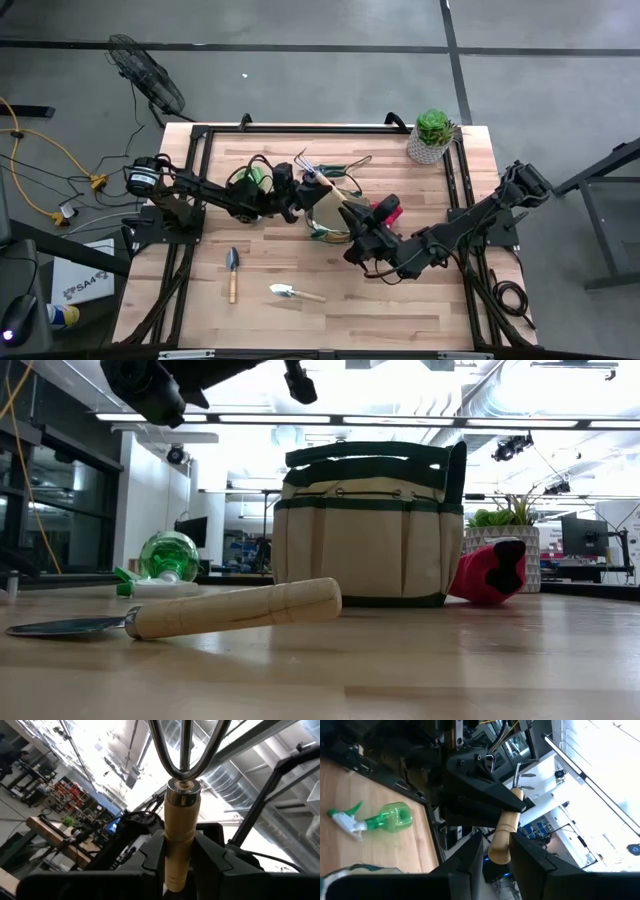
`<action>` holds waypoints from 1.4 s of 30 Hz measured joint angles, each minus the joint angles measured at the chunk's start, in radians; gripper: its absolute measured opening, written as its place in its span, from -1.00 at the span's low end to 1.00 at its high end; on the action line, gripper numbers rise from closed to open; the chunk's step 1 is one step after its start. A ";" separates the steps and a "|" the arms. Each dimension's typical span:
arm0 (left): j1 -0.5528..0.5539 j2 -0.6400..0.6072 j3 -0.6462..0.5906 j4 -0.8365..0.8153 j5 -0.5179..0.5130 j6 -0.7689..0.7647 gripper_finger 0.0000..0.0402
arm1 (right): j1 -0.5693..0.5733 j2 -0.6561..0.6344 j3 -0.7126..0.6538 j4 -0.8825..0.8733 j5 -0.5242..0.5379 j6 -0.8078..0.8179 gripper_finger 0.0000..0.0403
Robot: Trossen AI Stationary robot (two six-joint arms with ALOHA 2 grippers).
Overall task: Pick & Place Garden tools in Gardening bag
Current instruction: Put the brown hand rake into the gardening bag
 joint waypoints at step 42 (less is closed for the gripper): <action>0.000 -0.001 0.030 -0.013 0.014 0.000 -0.69 | -0.026 -0.004 -0.001 0.098 0.007 -0.132 0.05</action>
